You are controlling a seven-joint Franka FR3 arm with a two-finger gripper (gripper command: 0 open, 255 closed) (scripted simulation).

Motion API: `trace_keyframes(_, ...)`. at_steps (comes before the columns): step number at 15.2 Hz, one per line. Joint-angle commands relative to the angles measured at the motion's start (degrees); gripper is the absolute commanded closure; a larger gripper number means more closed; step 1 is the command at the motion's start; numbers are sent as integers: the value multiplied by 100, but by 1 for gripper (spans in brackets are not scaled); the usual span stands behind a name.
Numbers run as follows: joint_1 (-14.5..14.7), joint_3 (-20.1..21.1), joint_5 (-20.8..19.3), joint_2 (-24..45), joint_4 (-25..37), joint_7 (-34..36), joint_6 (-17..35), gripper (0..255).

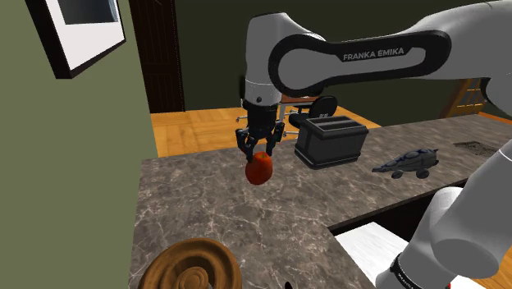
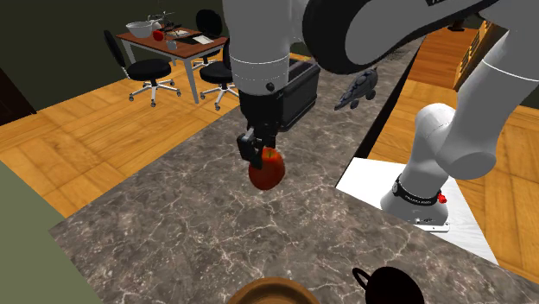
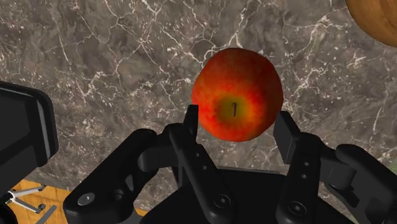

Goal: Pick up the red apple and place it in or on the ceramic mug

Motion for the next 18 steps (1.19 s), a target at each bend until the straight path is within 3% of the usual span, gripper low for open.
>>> trace_keyframes(1,105,98,122,-303,-325,165,36,255)
trace_keyframes(8,491,462,555,-1174,-942,743,-159,255)
trace_keyframes(9,436,409,495,-1066,-867,654,-134,255)
trace_keyframes(10,436,409,495,-1066,-867,654,-134,0)
trace_keyframes(18,298,250,407,-897,-2188,287,1335,0)
